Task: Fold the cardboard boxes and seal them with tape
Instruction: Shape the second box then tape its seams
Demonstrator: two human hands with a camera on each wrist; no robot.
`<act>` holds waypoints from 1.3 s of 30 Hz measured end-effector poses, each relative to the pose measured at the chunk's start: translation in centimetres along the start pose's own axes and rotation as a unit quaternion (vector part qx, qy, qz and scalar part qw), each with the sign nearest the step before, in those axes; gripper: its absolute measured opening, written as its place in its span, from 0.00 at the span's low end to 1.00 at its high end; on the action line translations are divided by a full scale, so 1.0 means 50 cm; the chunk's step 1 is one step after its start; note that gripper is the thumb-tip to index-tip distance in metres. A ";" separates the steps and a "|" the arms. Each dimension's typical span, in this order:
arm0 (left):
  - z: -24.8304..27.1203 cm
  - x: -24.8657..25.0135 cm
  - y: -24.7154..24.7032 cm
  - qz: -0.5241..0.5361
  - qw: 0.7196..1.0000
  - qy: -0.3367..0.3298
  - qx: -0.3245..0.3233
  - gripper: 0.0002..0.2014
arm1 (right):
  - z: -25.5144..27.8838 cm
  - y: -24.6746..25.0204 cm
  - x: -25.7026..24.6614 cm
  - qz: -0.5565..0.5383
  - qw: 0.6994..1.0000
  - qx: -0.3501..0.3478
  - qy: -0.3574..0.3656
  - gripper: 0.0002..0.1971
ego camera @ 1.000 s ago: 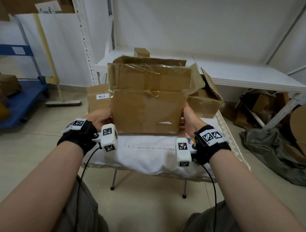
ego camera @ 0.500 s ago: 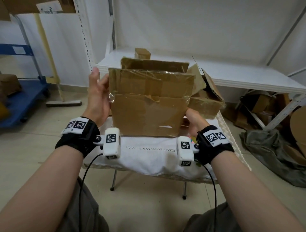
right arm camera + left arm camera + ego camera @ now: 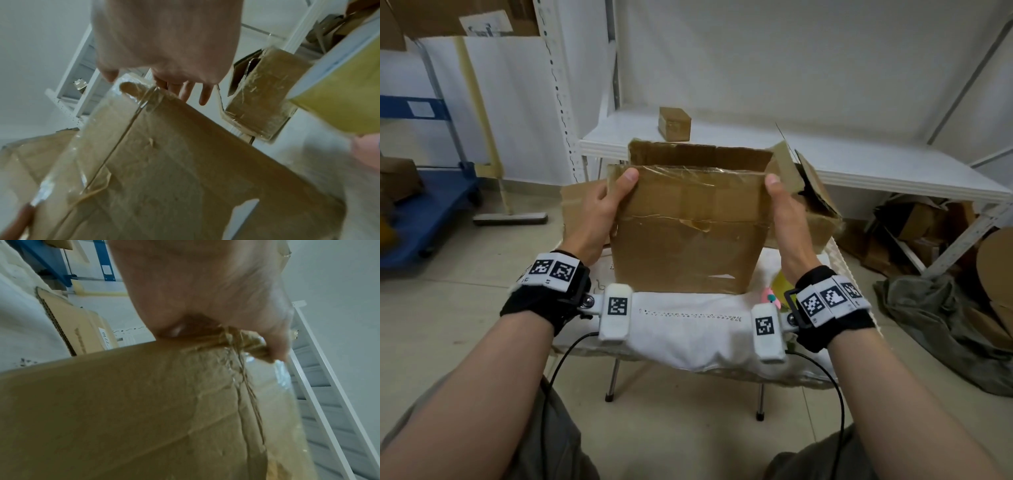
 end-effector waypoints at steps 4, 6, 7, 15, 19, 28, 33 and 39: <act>-0.010 -0.005 0.005 -0.029 0.999 -0.029 0.013 0.15 | -0.019 0.004 0.020 0.036 0.998 0.013 0.041 0.10; -0.015 -0.004 0.006 -0.046 0.998 -0.049 0.015 0.14 | -0.025 0.005 0.031 0.045 0.997 0.020 0.064 0.16; -0.019 -0.004 0.008 -0.051 0.997 -0.055 0.014 0.20 | -0.025 0.005 0.030 0.050 0.996 0.021 0.076 0.18; -0.049 0.043 -0.009 -0.166 0.976 -0.117 -0.079 0.51 | -0.033 -0.011 0.020 0.031 0.992 -0.021 0.117 0.42; -0.036 0.041 -0.017 -0.258 0.950 -0.165 -0.065 0.31 | -0.046 -0.004 0.022 0.052 0.989 -0.013 0.140 0.37; -0.031 0.039 -0.020 -0.328 0.926 -0.181 -0.043 0.15 | -0.061 0.039 0.026 0.033 0.998 -0.008 0.054 0.15; -0.030 0.042 -0.024 -0.321 0.930 -0.176 -0.044 0.17 | -0.080 0.112 0.056 0.247 0.965 0.081 -0.025 0.11; -0.030 0.041 -0.024 -0.336 0.923 -0.182 -0.039 0.17 | -0.039 0.111 0.089 0.496 0.851 -0.119 -0.122 0.15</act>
Point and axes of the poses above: each hand's wrist, its own z-axis away from the middle knuckle, its own y-axis out of the back of the hand, x = y × z, the point moved 4 cm from there along -z, towards the middle knuckle, and after that the axes turned 5 degrees about x, right-handed, at the moved point
